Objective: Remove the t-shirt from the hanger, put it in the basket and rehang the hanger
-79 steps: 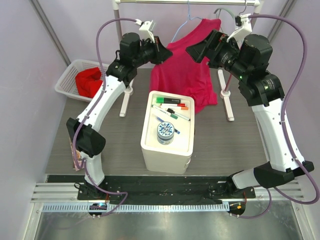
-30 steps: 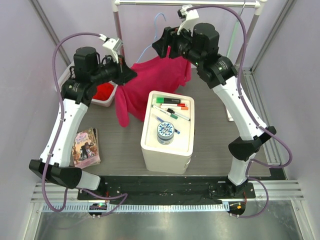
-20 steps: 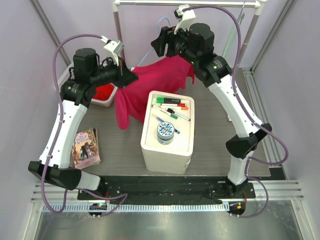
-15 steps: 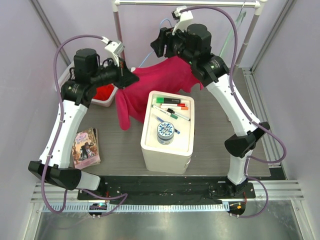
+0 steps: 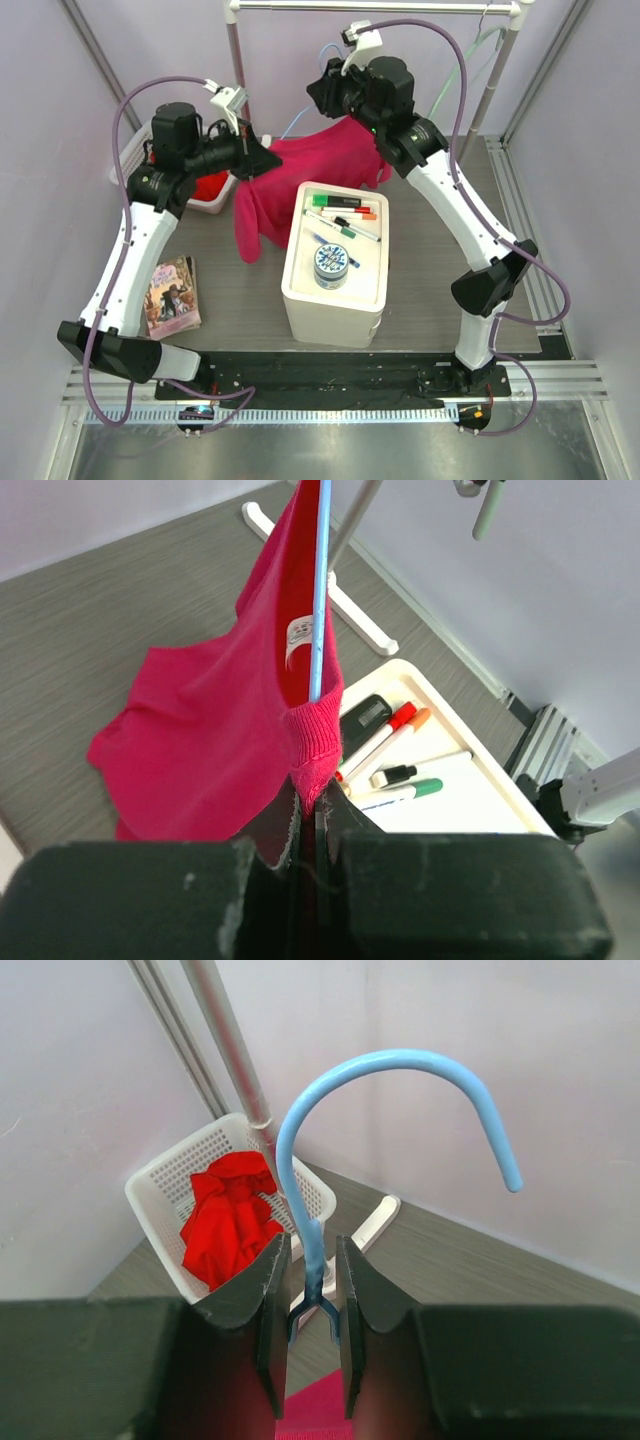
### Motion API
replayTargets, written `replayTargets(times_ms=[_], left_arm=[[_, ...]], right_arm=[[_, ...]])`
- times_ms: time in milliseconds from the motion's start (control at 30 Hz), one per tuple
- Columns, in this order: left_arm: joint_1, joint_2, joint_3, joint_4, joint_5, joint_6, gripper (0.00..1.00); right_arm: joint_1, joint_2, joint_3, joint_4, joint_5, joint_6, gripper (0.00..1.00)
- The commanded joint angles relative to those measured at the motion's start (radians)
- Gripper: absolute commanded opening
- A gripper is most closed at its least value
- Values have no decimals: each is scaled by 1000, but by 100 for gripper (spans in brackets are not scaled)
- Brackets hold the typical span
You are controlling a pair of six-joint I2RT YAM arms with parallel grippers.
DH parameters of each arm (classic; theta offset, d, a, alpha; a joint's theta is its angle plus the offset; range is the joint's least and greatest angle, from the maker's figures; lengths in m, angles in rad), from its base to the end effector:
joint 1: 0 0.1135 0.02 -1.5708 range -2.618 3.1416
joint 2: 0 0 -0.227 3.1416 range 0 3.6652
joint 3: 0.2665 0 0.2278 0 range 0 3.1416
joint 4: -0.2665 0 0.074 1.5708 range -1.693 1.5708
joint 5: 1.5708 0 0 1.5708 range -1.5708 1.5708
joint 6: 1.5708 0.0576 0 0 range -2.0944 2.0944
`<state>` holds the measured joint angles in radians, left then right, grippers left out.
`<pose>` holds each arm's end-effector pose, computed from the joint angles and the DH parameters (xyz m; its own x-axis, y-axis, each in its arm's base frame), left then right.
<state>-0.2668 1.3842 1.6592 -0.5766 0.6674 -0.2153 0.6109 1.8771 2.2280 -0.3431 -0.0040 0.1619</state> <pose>0.2674 -0.1100 0.4186 -0.4460 -0.0521 -0.8935 0.6980 0.6047 -0.3836 0.3323 0.2330 0.4628 -0.0867 0.1361 -0.9869 -0.5704 0.8054 0.1612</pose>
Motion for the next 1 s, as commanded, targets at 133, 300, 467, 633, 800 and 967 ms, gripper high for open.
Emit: replayTargets(times_ms=[133, 300, 467, 633, 800, 967], left_arm=[[1, -51, -19, 230, -20, -153, 22], [1, -91, -85, 218, -89, -154, 58], [1, -171, -167, 181, -182, -135, 65], [1, -249, -217, 72, -305, -118, 63], [1, -307, -314, 109, -308, -134, 63], [3, -294, -325, 90, -301, -148, 56]], right_arm=[[4, -122, -60, 108, 120, -21, 1], [4, -164, -82, 98, 170, -21, 1], [6, -194, -91, 73, 191, -25, 1], [4, -249, -139, 70, 228, -42, 1], [4, -289, -186, 90, 225, -30, 1], [3, -317, -208, 92, 245, -30, 1]])
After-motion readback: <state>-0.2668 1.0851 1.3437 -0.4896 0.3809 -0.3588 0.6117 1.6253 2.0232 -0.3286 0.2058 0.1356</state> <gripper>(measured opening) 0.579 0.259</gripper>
